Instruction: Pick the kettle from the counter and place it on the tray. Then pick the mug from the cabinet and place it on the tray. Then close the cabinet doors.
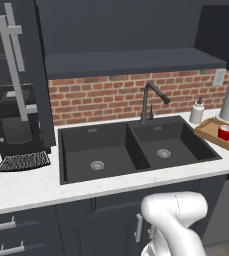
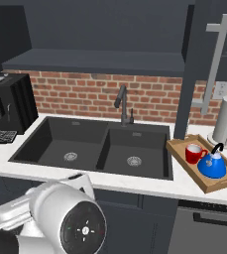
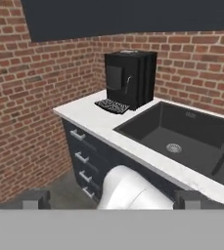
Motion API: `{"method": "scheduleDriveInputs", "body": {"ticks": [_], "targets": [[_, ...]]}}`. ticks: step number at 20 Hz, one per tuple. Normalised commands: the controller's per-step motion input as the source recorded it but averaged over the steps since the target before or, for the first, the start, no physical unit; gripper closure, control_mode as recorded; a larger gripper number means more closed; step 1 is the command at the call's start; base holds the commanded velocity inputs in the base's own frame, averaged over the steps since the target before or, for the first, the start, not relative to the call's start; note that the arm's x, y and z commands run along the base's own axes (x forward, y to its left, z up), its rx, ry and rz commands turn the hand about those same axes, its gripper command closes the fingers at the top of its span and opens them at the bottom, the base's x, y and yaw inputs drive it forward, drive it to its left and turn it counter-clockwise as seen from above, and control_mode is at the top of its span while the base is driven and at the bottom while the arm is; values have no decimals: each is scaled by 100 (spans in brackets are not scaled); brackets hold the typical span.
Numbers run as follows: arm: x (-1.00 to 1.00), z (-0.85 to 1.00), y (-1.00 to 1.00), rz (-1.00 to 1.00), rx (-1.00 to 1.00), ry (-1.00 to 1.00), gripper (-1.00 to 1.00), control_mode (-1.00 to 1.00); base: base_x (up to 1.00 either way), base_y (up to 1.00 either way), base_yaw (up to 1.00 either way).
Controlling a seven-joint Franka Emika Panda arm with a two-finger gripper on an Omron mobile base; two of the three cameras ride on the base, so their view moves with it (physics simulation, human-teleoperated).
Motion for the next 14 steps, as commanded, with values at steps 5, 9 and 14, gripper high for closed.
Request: {"method": "scheduleDriveInputs", "body": {"ticks": [5,9,14], "targets": [[22,-3,-57,-7,16,-14,-100,-100,0,0,0],[33,0,-60,-1,14,-6,-100,-100,0,0,0],[40,0,-54,0,12,-3,-100,-100,0,0,0]]}}
